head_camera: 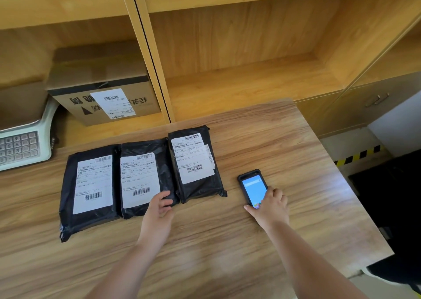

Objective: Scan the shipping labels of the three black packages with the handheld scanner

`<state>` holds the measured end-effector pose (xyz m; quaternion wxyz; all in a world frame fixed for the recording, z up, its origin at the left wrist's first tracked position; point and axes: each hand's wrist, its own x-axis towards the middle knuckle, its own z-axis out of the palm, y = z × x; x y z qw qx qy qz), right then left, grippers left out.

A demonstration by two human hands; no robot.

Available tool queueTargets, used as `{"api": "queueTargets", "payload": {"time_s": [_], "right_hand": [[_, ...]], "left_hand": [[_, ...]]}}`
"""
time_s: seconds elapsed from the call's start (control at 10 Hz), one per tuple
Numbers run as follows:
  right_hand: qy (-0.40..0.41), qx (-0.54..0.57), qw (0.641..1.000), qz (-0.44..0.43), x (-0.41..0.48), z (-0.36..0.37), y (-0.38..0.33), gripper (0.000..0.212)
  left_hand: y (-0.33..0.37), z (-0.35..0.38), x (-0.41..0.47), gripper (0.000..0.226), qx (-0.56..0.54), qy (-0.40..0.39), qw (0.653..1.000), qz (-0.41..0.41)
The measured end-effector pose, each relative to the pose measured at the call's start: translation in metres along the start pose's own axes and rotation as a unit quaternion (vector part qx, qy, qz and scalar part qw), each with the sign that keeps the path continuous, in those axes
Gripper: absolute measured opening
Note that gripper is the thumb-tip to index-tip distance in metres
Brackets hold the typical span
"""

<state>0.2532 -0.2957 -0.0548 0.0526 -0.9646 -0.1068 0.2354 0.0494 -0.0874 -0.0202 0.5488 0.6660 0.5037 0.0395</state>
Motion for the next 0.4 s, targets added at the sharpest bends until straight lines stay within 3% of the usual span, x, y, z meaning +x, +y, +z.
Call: {"api": "queueTargets", "payload": {"time_s": [0.3, 0.4], "right_hand": [[-0.041, 0.081, 0.996, -0.019, -0.013, 0.000, 0.016, 0.122], [-0.046, 0.082, 0.996, -0.010, -0.021, 0.002, 0.019, 0.125]], "left_hand": [[-0.053, -0.019, -0.027, 0.045, 0.037, 0.020, 0.999, -0.034], [-0.077, -0.023, -0.038, 0.064, 0.040, 0.005, 0.999, -0.033]]}}
